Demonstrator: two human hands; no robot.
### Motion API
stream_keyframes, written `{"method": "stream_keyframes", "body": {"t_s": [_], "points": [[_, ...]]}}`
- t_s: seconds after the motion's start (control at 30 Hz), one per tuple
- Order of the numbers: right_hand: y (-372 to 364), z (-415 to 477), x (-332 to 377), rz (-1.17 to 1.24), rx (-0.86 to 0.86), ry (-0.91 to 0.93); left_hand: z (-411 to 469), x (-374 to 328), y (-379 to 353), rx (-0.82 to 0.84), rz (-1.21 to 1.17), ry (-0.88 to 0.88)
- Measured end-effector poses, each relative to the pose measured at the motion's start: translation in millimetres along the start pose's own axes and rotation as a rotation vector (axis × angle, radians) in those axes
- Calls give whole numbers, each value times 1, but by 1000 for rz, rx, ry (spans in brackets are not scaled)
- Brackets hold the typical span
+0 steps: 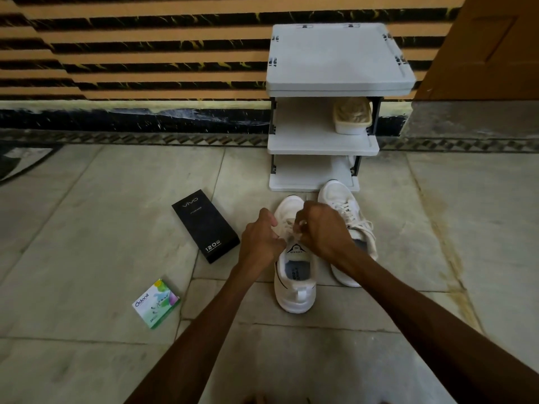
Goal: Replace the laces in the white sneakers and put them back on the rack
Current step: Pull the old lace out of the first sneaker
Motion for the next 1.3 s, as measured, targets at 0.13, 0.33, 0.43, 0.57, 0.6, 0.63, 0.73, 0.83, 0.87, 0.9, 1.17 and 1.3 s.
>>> {"method": "stream_keyframes", "body": {"t_s": [0.13,0.33,0.43,0.57,0.6,0.63,0.73,0.83,0.87,0.9,1.17,1.3], "points": [[25,11,-20,385,-243,-271,1,3,1,-14,0,-13],[11,16,-19,161,66,-154,-5,-4,-13,47,112,-203],[9,-2,-13,-107,7,-204,-7,-6,-21,63,189,-228],[-8,-24,-5,-133,125,-241,-7,-9,-26,86,238,-192],[-14,-26,-5,-135,140,-251,-7,-9,-28,84,241,-183],[-17,-27,-6,-120,139,-272,-8,-7,-30,87,245,-187],[-19,-32,-18,40,47,-339,-6,-6,-35,74,145,-271],[-19,-37,-27,212,-31,-394,1,-3,-22,30,-590,31],[-19,-38,-26,206,-37,-397,2,-2,-23,74,-951,200],[-19,-38,-24,182,-33,-395,0,-2,-25,123,-1198,319],[-25,-35,-19,104,-43,-351,24,-15,4,281,216,-159],[-25,-35,-17,62,-44,-358,21,-28,2,169,-287,-163]]}}
Point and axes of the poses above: each hand's wrist, its own z-axis towards the middle knuckle, its own y-axis out of the back of the hand, x = y × z, the point moved 3 cm from there along z, towards the middle knuckle, and after that the axes turned 7 degrees about -z, right-handed, at the moved point
